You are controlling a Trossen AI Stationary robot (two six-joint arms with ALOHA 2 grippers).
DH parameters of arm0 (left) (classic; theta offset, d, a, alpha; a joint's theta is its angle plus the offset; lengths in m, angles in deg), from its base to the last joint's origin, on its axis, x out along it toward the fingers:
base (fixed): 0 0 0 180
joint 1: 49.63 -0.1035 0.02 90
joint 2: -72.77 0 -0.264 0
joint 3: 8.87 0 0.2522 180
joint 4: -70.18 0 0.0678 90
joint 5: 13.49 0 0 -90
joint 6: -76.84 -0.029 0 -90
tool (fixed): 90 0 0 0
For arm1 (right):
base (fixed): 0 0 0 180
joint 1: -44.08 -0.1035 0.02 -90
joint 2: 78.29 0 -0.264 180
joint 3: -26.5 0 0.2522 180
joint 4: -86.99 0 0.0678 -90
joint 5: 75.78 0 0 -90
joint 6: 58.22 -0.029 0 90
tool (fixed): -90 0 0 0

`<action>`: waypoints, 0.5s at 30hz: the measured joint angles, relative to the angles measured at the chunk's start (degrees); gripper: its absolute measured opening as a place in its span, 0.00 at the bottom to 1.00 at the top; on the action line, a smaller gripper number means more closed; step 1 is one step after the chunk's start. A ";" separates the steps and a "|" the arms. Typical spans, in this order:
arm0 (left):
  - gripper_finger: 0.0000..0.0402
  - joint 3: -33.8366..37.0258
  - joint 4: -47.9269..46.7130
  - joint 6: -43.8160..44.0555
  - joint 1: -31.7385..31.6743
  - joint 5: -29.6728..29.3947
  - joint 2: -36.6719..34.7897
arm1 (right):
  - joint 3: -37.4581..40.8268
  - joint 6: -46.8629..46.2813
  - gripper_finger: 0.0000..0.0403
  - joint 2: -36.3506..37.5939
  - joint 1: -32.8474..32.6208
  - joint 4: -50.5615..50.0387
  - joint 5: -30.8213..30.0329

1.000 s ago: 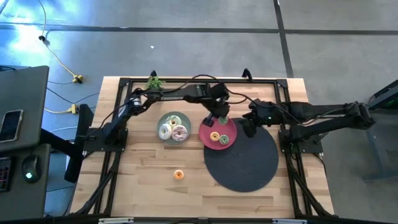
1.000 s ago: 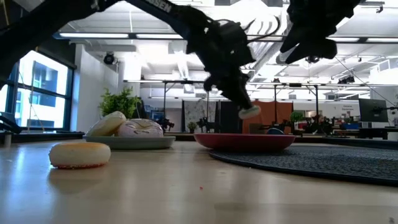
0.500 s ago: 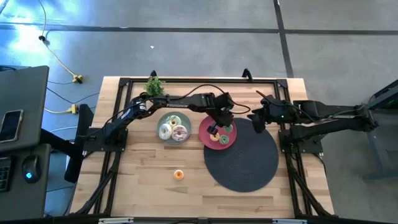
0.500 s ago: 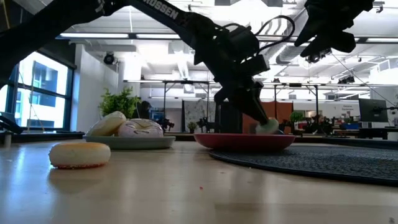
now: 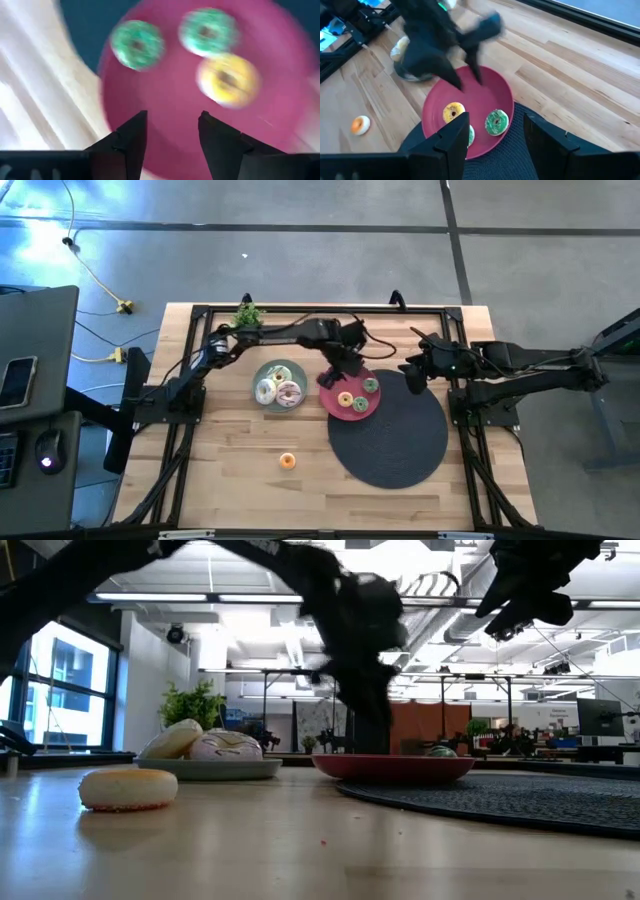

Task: Pick & Place donuts
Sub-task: Put the small red donut on the red plate

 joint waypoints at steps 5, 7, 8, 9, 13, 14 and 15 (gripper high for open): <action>0.40 -0.26 -14.23 -8.89 4.15 -1.07 -6.76 | 0.00 0.59 0.44 -0.14 0.00 -0.09 0.02; 0.38 1.02 -16.57 -9.32 6.68 0.88 -8.11 | 0.00 0.92 0.44 -0.41 0.00 -0.11 0.00; 0.38 2.01 -17.49 -8.47 7.76 2.49 -8.56 | 0.00 0.97 0.44 -0.51 0.00 -0.08 0.03; 0.37 3.14 -18.68 -7.31 8.76 3.47 -8.90 | 0.00 1.15 0.44 -0.75 0.00 -0.11 0.11; 0.33 8.86 -17.93 -1.66 12.54 -0.08 -12.08 | 0.00 2.28 0.44 -2.11 0.00 0.81 1.35; 0.32 10.48 -17.92 0.05 13.46 -1.18 -13.30 | 0.00 2.64 0.44 -2.36 0.02 1.36 2.08; 0.31 12.24 -17.57 1.92 14.31 -2.29 -14.69 | 0.00 2.99 0.44 -2.81 0.01 1.68 2.78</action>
